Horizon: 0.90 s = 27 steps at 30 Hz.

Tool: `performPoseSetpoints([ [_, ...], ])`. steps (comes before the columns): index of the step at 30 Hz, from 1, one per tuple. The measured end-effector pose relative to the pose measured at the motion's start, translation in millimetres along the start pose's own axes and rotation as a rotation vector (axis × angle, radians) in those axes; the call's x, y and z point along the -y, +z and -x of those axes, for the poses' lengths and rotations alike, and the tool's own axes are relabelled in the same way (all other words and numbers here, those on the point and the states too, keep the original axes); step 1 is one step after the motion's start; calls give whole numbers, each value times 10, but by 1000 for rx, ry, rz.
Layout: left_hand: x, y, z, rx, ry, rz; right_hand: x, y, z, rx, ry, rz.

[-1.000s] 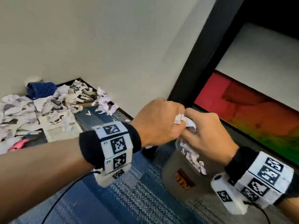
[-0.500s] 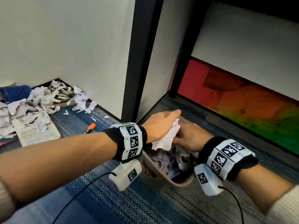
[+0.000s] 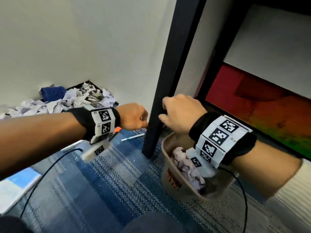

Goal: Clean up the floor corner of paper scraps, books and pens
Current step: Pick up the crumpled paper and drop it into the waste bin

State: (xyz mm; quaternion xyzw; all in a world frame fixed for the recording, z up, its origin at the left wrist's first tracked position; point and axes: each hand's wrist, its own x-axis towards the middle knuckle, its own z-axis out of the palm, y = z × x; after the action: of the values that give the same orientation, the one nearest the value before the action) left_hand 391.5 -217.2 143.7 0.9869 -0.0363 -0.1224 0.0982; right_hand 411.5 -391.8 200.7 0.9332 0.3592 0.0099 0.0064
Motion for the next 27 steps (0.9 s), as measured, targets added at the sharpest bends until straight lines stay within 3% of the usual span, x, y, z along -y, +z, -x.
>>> performPoseSetpoints([
  [2, 419, -43, 32, 13, -59, -147, 309, 9, -195, 23, -46, 15],
  [5, 1036, -60, 115, -51, -118, -174, 760, 101, -532, 83, -92, 23],
  [8, 1700, -6, 301, -124, -94, -240, 1247, 325, -943, 162, -122, 24],
  [11, 2347, 43, 520, -108, -79, -344, 1677, 583, -1342, 234, -134, 62],
  [16, 3402, 98, 807, -120, -171, -258, 2203, 828, -1908, 364, -156, 125],
  [21, 3824, 71, 791, 24, -222, -247, 2094, 724, -2293, 472, -56, 181],
  [24, 3782, 24, 375, -2, -196, -206, 1711, 671, -2458, 451, 72, 207],
  [27, 3639, 194, -6, -27, -255, -86, 1378, 838, -2534, 485, 146, 218],
])
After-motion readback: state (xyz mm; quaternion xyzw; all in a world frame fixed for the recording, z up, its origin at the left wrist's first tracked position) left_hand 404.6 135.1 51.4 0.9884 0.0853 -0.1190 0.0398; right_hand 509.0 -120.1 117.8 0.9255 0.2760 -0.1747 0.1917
